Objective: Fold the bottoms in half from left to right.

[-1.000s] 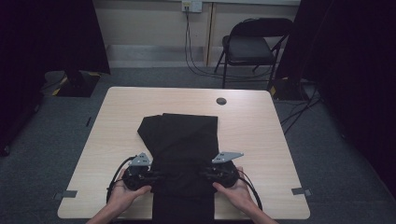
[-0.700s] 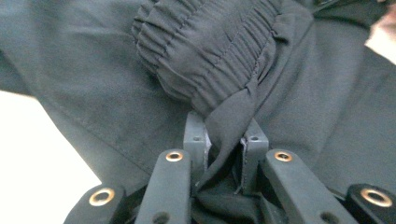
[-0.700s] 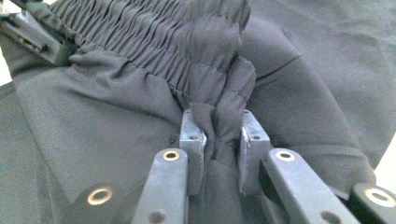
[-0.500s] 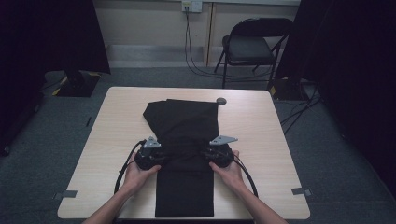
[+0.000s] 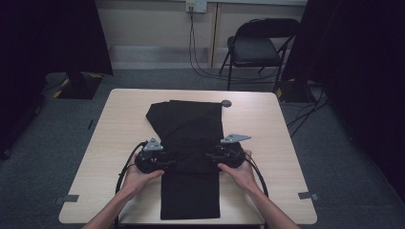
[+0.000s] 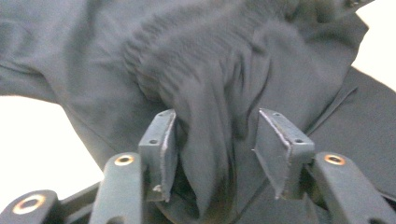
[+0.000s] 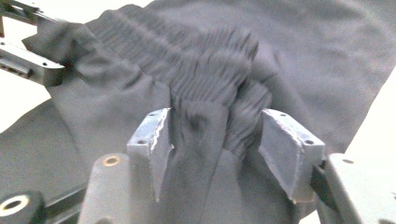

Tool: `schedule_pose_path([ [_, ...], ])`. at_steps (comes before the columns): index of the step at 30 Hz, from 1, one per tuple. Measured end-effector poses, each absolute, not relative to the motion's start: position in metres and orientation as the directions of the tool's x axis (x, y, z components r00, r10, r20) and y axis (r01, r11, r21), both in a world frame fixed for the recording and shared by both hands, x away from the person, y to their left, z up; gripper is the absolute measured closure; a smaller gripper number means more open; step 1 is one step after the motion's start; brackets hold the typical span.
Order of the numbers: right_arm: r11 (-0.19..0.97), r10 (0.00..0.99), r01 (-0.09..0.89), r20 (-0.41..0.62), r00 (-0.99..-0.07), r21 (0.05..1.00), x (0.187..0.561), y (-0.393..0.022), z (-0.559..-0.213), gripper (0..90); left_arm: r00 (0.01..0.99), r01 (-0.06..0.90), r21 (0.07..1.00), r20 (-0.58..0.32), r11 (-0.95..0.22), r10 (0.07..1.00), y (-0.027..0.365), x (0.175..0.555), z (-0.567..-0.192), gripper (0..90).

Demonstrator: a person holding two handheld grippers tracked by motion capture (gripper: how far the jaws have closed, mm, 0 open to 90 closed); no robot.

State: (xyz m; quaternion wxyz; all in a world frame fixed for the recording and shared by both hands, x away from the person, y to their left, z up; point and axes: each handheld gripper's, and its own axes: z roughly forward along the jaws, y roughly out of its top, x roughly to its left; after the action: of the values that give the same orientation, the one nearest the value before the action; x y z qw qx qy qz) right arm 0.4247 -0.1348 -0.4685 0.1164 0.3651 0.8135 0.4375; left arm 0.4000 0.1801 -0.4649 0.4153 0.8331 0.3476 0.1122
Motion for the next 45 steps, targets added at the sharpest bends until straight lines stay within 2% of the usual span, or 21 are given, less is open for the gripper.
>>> schedule_pose_path([
  [6, 0.307, 0.707, 0.474, 0.135, -0.694, 0.825, 0.427, -0.150, -0.448, 39.4, 0.698, 0.477, 0.822, -0.139, -0.312, 0.702, 0.198, 0.403, -0.449, 45.5],
  [9, 0.291, 0.737, 0.475, 0.122, -0.664, 0.830, 0.437, -0.160, -0.443, 39.7, 0.664, 0.498, 0.806, -0.117, -0.320, 0.739, 0.206, 0.414, -0.452, 46.0],
  [11, 0.273, 0.761, 0.487, 0.124, -0.637, 0.829, 0.447, -0.165, -0.443, 39.6, 0.627, 0.531, 0.794, -0.134, -0.295, 0.767, 0.211, 0.426, -0.456, 46.8],
  [13, 0.265, 0.781, 0.511, 0.129, -0.611, 0.818, 0.457, -0.169, -0.447, 38.9, 0.598, 0.537, 0.791, -0.110, -0.295, 0.794, 0.212, 0.437, -0.461, 47.6],
  [14, 0.265, 0.800, 0.530, 0.123, -0.587, 0.805, 0.467, -0.171, -0.456, 38.7, 0.569, 0.566, 0.782, -0.142, -0.261, 0.810, 0.211, 0.449, -0.467, 48.0],
  [17, 0.276, 0.808, 0.560, 0.127, -0.575, 0.781, 0.476, -0.169, -0.465, 38.0, 0.555, 0.562, 0.782, -0.117, -0.268, 0.823, 0.207, 0.458, -0.471, 48.6],
  [22, 0.333, 0.801, 0.585, 0.105, -0.589, 0.739, 0.483, -0.152, -0.486, 37.9, 0.584, 0.591, 0.737, -0.112, -0.327, 0.804, 0.190, 0.468, -0.488, 46.6],
  [25, 0.357, 0.764, 0.570, 0.120, -0.634, 0.740, 0.476, -0.144, -0.488, 37.3, 0.618, 0.565, 0.755, -0.121, -0.332, 0.777, 0.186, 0.463, -0.484, 45.4],
  [29, 0.370, 0.738, 0.546, 0.120, -0.664, 0.751, 0.469, -0.144, -0.481, 34.3, 0.660, 0.528, 0.761, -0.087, -0.378, 0.747, 0.188, 0.453, -0.476, 44.0],
  [36, 0.402, 0.650, 0.480, 0.126, -0.750, 0.780, 0.431, -0.145, -0.468, 33.1, 0.738, 0.467, 0.789, -0.098, -0.399, 0.668, 0.196, 0.417, -0.460, 39.5],
  [38, 0.422, 0.598, 0.458, 0.139, -0.789, 0.782, 0.411, -0.149, -0.464, 31.8, 0.752, 0.461, 0.819, -0.156, -0.342, 0.640, 0.201, 0.405, -0.452, 38.6],
  [39, 0.422, 0.598, 0.458, 0.139, -0.789, 0.782, 0.411, -0.149, -0.464, 31.8, 0.752, 0.461, 0.819, -0.156, -0.342, 0.640, 0.201, 0.405, -0.452, 37.8],
  [40, 0.450, 0.550, 0.436, 0.143, -0.823, 0.779, 0.396, -0.151, -0.459, 31.4, 0.759, 0.437, 0.840, -0.152, -0.322, 0.633, 0.203, 0.399, -0.448, 38.1],
  [43, 0.457, 0.532, 0.416, 0.132, -0.836, 0.786, 0.385, -0.151, -0.456, 32.1, 0.756, 0.440, 0.836, -0.148, -0.328, 0.637, 0.202, 0.401, -0.450, 38.2],
  [45, 0.414, 0.546, 0.423, 0.152, -0.824, 0.806, 0.384, -0.147, -0.453, 33.6, 0.754, 0.451, 0.806, -0.114, -0.383, 0.647, 0.195, 0.404, -0.459, 38.2],
])
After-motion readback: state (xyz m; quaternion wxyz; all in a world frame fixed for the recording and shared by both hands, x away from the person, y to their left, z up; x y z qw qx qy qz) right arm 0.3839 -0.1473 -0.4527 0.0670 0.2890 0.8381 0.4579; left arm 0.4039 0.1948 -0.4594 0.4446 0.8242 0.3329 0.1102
